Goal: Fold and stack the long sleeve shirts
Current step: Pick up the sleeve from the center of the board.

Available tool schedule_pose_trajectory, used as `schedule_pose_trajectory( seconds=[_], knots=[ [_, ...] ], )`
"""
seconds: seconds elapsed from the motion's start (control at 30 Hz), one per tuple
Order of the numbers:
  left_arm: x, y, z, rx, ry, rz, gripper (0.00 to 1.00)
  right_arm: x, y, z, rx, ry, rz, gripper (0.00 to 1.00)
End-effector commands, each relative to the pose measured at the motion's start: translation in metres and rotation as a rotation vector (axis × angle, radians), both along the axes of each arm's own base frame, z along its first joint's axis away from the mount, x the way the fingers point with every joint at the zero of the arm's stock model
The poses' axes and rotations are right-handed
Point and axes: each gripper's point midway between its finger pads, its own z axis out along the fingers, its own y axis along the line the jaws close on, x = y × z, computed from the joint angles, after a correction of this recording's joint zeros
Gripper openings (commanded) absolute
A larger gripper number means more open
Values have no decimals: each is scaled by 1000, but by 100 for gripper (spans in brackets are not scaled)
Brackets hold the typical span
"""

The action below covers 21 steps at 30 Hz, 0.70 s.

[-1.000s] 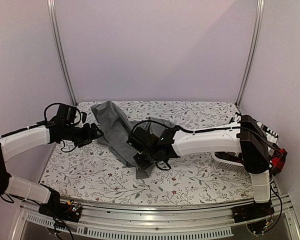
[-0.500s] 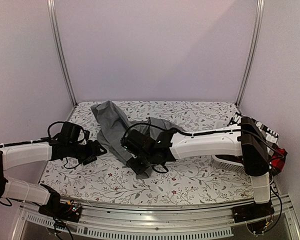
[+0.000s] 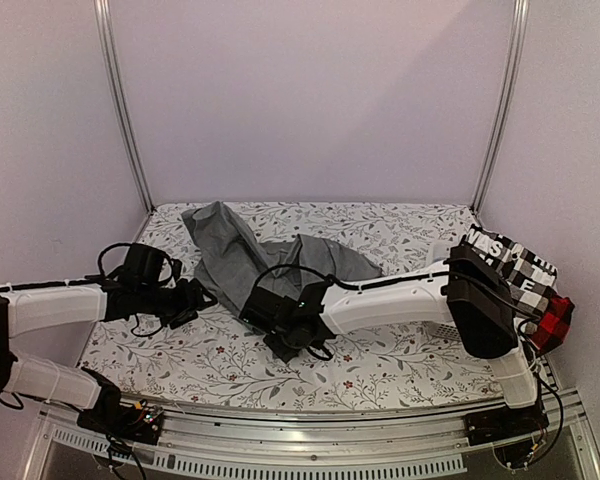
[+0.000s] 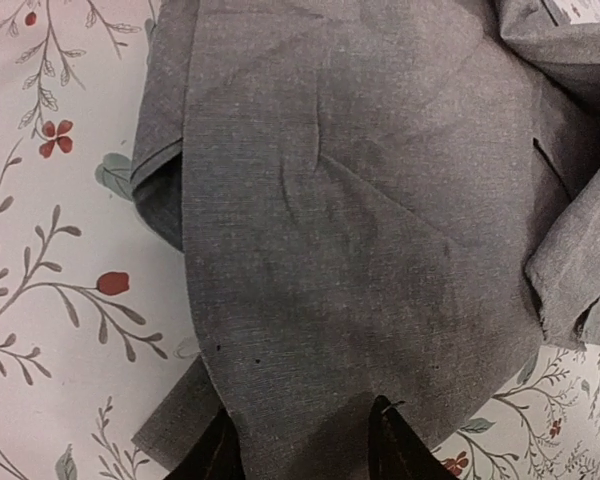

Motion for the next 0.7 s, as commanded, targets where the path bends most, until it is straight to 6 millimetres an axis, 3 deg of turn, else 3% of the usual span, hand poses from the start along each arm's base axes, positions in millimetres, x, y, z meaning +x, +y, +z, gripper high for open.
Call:
schedule_pose_trajectory(
  seconds=[0.0,0.1,0.17,0.47,0.67],
  knots=[
    [-1,-4,-6,-9,1,-2,71,21,-5,21,3,-114,-99,32],
    [-3,-7,-8,-25,11,-3,69,30,-9,27,3,-142,-127,9],
    [-4,-9,-11,-36,20,-2,68,35,-11,34,17,-148,-142,0],
    [-1,-33,-24,-40,35,-8,60,60,-13,81,117,-171,-176,0],
    [4,-55,-36,26,40,-7,58,92,-28,110,172,-196,-238,0]
  ],
)
